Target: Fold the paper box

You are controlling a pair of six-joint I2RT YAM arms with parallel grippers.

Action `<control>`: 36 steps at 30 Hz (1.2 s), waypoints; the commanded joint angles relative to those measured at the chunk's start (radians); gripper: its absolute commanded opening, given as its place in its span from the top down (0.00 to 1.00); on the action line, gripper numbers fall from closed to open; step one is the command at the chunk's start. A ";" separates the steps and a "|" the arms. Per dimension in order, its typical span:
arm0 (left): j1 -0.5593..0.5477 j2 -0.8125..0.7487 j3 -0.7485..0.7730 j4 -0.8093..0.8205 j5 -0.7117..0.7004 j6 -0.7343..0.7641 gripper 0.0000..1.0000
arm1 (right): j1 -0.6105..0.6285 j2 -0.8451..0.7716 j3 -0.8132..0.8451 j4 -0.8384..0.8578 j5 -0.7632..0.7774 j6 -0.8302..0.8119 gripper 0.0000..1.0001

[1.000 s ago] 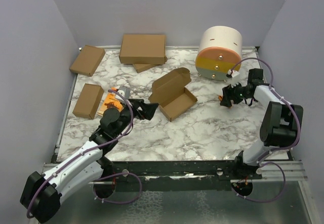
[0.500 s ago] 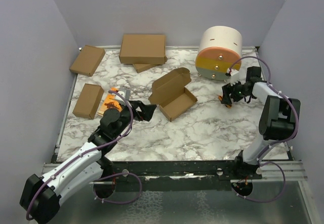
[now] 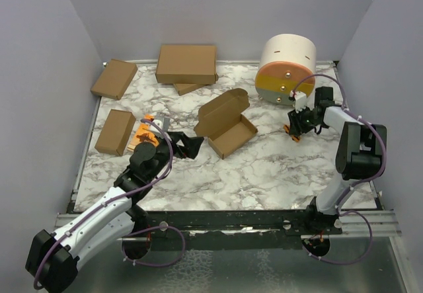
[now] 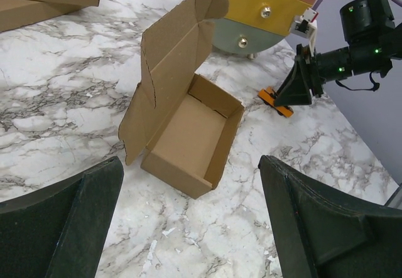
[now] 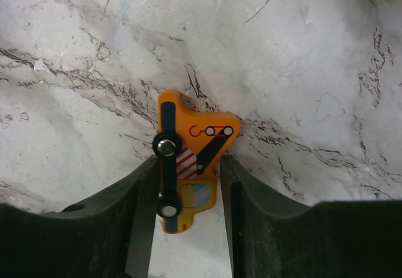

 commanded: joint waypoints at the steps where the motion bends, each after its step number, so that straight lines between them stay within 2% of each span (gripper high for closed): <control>1: 0.004 -0.025 0.011 -0.006 -0.021 0.015 0.08 | -0.002 0.010 -0.004 0.030 0.051 -0.002 0.59; 9: 0.004 -0.035 0.011 -0.014 -0.022 0.013 0.08 | -0.002 0.015 -0.010 0.023 0.058 -0.013 0.57; 14: 0.004 -0.033 0.019 -0.015 -0.020 -0.001 0.08 | -0.002 -0.032 -0.018 0.023 0.022 -0.021 0.67; 18: 0.004 -0.012 0.051 -0.020 -0.016 -0.023 0.08 | -0.002 -0.124 -0.037 0.028 -0.086 -0.035 0.74; 22: 0.012 0.029 0.126 -0.040 0.010 -0.050 0.08 | 0.000 -0.230 -0.047 -0.004 -0.322 -0.082 0.75; 25: 0.044 0.070 0.202 -0.038 0.081 -0.082 0.08 | 0.053 -0.300 -0.028 -0.062 -0.487 -0.202 0.75; 28: 0.085 0.106 0.271 -0.031 0.144 -0.100 0.08 | 0.148 -0.351 0.001 -0.087 -0.570 -0.329 0.74; 32: 0.118 0.159 0.351 -0.066 0.178 -0.072 0.08 | 0.275 -0.312 0.076 -0.113 -0.606 -0.492 0.75; 36: 0.132 0.186 0.385 -0.087 0.209 -0.074 0.09 | 0.384 -0.203 0.132 -0.145 -0.541 -0.655 0.74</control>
